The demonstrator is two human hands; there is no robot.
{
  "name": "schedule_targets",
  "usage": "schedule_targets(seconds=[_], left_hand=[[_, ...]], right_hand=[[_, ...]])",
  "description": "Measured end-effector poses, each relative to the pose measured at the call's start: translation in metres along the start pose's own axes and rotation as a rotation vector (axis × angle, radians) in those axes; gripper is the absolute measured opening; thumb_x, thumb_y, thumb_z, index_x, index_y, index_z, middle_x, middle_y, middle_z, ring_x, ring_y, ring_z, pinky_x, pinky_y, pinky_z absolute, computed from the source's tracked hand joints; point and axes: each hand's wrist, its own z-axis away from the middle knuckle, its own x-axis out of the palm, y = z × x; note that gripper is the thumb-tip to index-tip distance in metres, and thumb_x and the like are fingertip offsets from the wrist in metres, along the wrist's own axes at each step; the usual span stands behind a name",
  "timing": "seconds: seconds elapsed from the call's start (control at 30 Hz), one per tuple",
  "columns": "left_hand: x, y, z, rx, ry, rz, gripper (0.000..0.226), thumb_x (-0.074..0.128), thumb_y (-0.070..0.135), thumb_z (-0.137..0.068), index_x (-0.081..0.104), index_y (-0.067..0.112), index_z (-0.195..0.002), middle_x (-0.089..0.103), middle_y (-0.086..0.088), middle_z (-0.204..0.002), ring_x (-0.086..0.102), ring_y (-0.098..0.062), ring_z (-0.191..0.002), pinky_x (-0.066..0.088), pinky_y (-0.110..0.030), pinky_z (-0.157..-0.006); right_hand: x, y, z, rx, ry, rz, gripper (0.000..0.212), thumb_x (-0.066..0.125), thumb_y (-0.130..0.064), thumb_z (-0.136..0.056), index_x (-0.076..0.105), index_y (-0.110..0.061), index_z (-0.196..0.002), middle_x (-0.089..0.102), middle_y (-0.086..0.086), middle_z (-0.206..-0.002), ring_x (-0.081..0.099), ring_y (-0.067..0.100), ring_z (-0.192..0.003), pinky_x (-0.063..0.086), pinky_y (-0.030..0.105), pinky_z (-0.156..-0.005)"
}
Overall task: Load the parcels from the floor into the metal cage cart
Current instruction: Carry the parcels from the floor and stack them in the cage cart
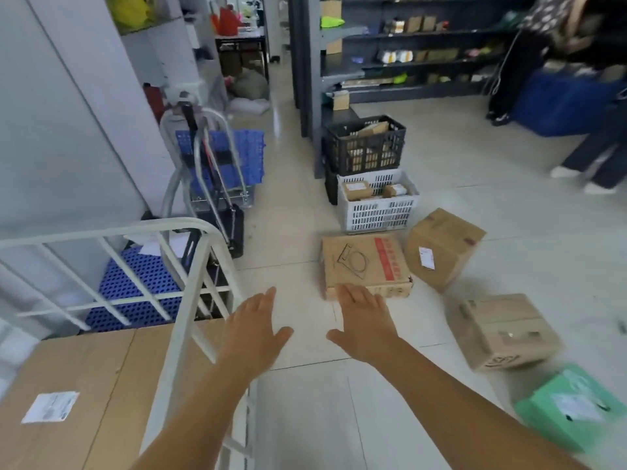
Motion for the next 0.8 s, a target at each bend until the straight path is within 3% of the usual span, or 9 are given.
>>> schedule_targets(seconds=[0.33, 0.8], left_hand=[[0.026, 0.037, -0.068, 0.27, -0.164, -0.163, 0.074, 0.044, 0.048, -0.096, 0.009, 0.018, -0.154, 0.022, -0.002, -0.157, 0.02, -0.021, -0.144, 0.022, -0.036, -0.115], [0.071, 0.121, -0.242, 0.274, -0.308, -0.281, 0.069, 0.044, 0.045, -0.096, 0.014, 0.018, -0.152, 0.037, -0.003, -0.147, 0.036, -0.022, -0.134, 0.034, -0.034, -0.106]], right_hand=[[0.001, 0.069, 0.003, 0.335, -0.039, -0.01, 0.086, 0.055, -0.048, -0.092, 0.006, -0.014, -0.155, 0.01, 0.001, -0.161, 0.006, 0.023, -0.149, 0.007, 0.045, -0.121], [-0.008, 0.222, -0.108, 0.495, -0.085, -0.05, 0.088, 0.055, -0.05, -0.092, 0.004, -0.015, -0.156, 0.018, -0.001, -0.159, 0.014, 0.022, -0.148, 0.014, 0.042, -0.12]])
